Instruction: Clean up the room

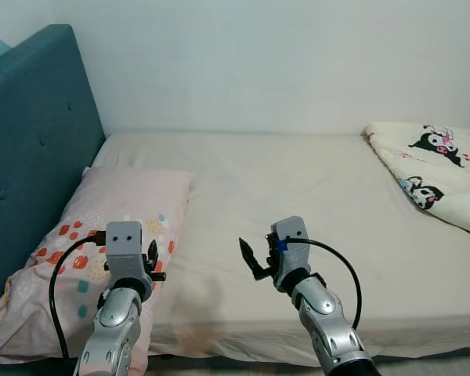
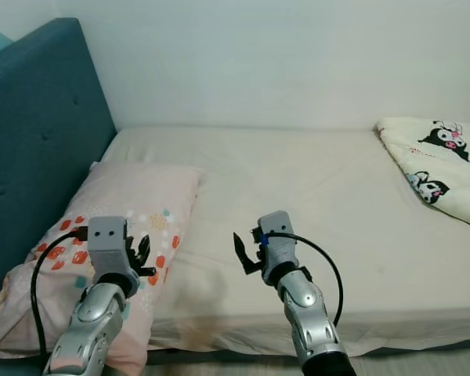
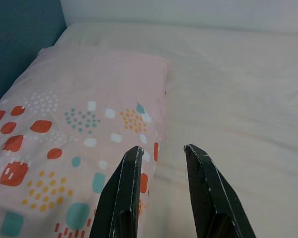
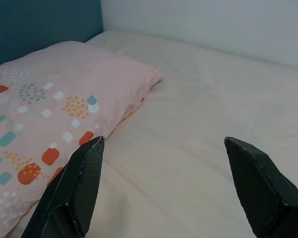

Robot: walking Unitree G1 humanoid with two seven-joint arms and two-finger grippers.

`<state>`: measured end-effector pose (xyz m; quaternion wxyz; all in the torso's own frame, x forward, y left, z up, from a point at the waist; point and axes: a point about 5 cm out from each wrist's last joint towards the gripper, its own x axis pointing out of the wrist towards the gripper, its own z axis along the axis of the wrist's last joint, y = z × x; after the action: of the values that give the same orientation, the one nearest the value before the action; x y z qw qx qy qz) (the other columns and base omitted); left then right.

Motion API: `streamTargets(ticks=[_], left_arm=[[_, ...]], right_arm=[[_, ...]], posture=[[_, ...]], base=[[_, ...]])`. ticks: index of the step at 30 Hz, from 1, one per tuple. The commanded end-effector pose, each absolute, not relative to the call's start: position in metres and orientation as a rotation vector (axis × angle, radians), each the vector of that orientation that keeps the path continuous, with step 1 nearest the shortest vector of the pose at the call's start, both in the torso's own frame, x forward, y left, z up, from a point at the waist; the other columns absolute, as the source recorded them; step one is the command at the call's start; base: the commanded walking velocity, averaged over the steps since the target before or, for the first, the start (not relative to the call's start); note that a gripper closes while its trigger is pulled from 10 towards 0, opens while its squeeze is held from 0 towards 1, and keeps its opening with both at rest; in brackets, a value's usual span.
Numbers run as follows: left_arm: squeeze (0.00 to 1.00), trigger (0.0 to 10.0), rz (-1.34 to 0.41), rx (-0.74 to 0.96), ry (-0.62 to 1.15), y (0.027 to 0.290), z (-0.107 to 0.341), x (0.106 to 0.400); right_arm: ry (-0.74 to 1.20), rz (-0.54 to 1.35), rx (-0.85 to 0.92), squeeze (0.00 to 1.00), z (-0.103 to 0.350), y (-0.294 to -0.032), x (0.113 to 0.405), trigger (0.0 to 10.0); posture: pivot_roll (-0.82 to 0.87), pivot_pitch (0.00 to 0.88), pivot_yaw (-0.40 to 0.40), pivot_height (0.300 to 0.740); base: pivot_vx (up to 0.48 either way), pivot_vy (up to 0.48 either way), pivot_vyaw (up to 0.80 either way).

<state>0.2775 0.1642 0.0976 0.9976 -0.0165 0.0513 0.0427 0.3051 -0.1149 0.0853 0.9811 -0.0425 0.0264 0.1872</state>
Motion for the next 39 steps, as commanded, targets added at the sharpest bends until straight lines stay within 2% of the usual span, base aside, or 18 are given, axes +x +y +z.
streamTargets(ticks=[1, 10, 36, 39], left_arm=[[0.0, 10.0, 0.072, -0.032, 0.115, 0.1603, 0.093, 0.2765], [0.0, 10.0, 0.049, 0.037, 0.128, 0.1594, 0.0919, 0.2783], [0.0, 10.0, 0.061, 0.047, 0.142, 0.1603, 0.09, 0.2776], [0.0, 10.0, 0.062, 0.048, 0.146, 0.1605, 0.0897, 0.2775]], right_arm=[[0.077, 0.37, -0.079, 0.0, 0.0797, -0.1163, 0.3026, 10.0], [0.077, 0.36, -0.071, 0.0, 0.0792, -0.1179, 0.3016, 10.0], [0.078, 0.364, -0.078, 0.0, 0.0794, -0.1183, 0.3014, 10.0], [0.075, 0.348, -0.07, 0.0, 0.0797, -0.121, 0.3015, 10.0]], posture=[[0.06, 0.051, -0.078, 0.74], [0.06, 0.045, -0.077, 0.74], [0.06, 0.05, -0.076, 0.74], [0.06, 0.052, -0.075, 0.74]], base=[[0.0, 0.0, 0.0], [0.0, 0.0, 0.0], [0.0, -0.443, 0.0], [0.0, -0.456, 0.71]])
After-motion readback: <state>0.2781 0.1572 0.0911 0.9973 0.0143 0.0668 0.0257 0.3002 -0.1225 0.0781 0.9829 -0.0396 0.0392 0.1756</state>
